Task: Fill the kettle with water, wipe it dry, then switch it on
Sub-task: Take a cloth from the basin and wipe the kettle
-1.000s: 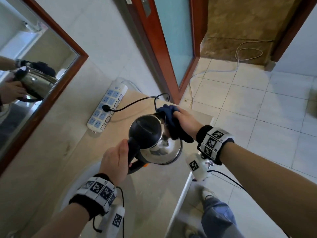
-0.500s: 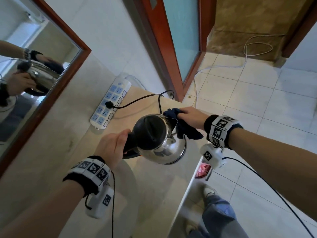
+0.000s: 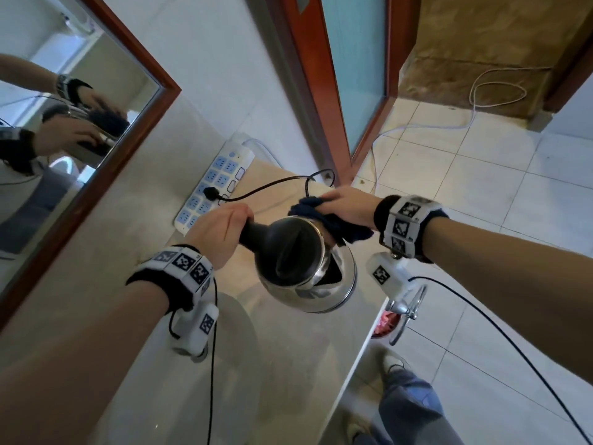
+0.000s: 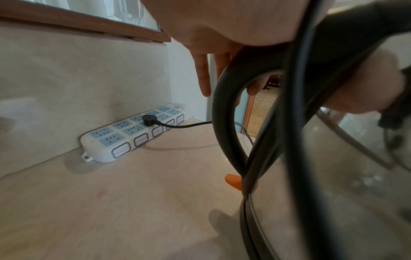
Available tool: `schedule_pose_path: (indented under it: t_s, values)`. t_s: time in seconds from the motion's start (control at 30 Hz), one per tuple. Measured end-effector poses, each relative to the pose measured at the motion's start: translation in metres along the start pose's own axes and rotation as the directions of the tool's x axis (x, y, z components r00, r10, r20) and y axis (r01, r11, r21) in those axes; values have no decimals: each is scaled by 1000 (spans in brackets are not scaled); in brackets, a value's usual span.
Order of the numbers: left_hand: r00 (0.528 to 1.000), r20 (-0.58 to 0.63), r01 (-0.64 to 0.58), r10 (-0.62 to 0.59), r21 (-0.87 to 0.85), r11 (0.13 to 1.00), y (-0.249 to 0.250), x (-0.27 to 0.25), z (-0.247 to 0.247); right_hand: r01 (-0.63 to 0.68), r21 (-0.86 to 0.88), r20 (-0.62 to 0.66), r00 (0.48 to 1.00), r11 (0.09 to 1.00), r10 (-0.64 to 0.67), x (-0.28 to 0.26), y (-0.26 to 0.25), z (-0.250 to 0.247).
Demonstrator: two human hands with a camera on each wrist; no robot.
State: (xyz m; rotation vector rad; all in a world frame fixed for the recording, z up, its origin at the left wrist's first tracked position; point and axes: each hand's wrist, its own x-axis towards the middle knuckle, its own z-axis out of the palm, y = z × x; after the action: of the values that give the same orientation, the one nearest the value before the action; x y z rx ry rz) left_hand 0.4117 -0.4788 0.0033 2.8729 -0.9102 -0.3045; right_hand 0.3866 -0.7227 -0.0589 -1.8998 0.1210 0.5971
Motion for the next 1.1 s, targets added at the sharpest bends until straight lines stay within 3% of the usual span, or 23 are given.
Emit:
schedule_pose_path:
  t_s: [0.07, 0.13, 0.27, 0.33, 0.4, 0.5, 0.57, 0.73, 0.9, 1.0, 1.1]
  values:
    - [1000, 3, -8, 8, 8, 1000, 3, 11, -2, 60, 194, 15, 998, 979, -64, 3, -20, -4]
    - [999, 17, -27, 27, 15, 1000, 6, 17, -4, 113, 190, 49, 991, 975, -124, 7, -27, -4]
    - [996, 71, -56, 56, -1, 998, 5, 20, -8, 57, -200, 137, 990, 978, -29, 20, -5, 4]
    - [994, 79, -69, 69, -1, 998, 5, 19, -10, 10, -286, 176, 984, 958, 42, 23, -1, 5]
    - [993, 87, -75, 74, 10, 997, 4, 20, -10, 11, -197, 199, 980, 980, 29, 27, -11, 5]
    - [997, 74, -29, 33, -55, 998, 1, 21, -7, 20, 101, 277, 960, 995, -48, 30, -30, 3]
    - [997, 72, -17, 23, -85, 996, 1, 21, -6, -20, 178, 317, 948, 984, -38, 34, -30, 3]
    - [994, 113, 1, 6, -59, 998, 3, 19, -7, -70, -138, 308, 945, 988, 110, 39, -21, 6]
    - [992, 122, 27, -21, -48, 998, 3, 21, -8, -40, 32, 383, 924, 999, 24, 38, -37, 6]
    - [991, 136, 5, -4, -10, 1000, 2, 20, -6, -71, 124, 370, 929, 990, 20, 33, -22, 3]
    - [991, 136, -13, 9, 26, 1000, 4, 17, -5, -117, -12, 306, 945, 993, 115, 27, 9, 0]
